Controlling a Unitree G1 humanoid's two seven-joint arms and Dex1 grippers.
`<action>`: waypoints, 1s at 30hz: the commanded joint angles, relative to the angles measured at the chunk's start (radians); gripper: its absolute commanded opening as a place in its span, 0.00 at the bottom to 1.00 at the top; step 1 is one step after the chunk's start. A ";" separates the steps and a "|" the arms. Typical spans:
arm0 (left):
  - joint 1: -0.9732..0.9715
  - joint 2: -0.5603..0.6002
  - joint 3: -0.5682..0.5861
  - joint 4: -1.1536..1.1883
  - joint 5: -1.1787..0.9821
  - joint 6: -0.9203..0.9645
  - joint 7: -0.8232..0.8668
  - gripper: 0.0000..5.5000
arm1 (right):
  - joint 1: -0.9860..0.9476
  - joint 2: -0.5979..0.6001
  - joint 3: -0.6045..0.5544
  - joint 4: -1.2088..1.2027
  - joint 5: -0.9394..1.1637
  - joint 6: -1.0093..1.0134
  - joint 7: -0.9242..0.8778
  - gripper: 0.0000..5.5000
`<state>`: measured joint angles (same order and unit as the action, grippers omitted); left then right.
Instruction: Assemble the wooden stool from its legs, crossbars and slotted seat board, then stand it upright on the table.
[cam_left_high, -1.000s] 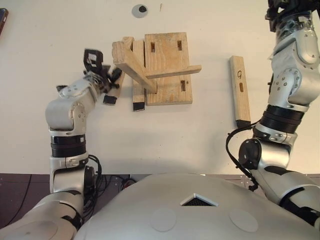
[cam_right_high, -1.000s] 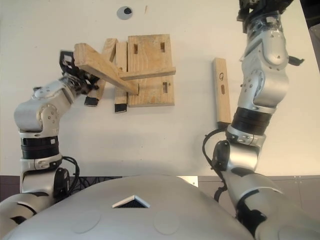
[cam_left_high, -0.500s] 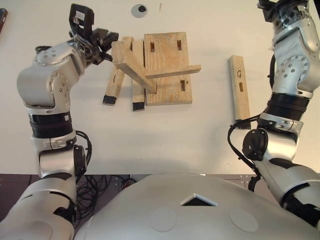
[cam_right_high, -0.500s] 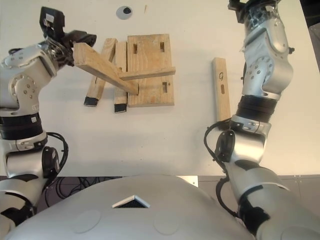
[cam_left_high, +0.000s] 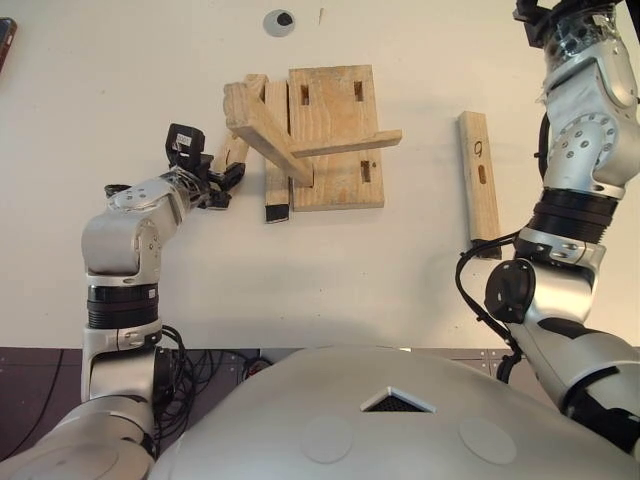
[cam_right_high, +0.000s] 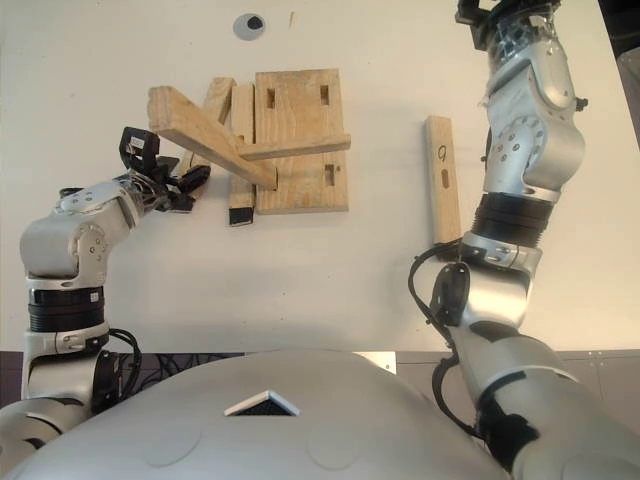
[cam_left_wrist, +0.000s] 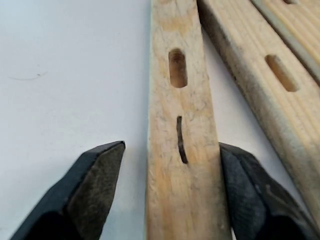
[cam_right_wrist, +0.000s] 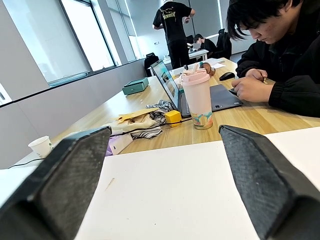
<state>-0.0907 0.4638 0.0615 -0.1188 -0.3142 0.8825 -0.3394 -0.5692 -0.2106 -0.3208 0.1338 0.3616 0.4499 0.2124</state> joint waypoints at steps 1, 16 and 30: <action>0.030 0.018 -0.017 0.162 0.077 -0.116 0.002 0.46 | 0.005 0.002 -0.005 -0.006 0.026 0.012 -0.005 0.72; -0.714 0.040 0.127 0.285 -0.387 -0.117 -0.538 0.36 | -0.337 -0.189 0.007 0.252 0.423 0.363 0.682 0.91; -0.695 0.029 -0.012 0.148 -0.483 0.022 -0.696 0.36 | -0.518 -0.212 -0.084 0.467 0.677 0.739 0.896 0.98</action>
<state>-0.8205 0.4950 0.0887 0.0559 -0.8324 0.9218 -1.0383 -1.0446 -0.4402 -0.4198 0.5926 1.0598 1.2214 1.1268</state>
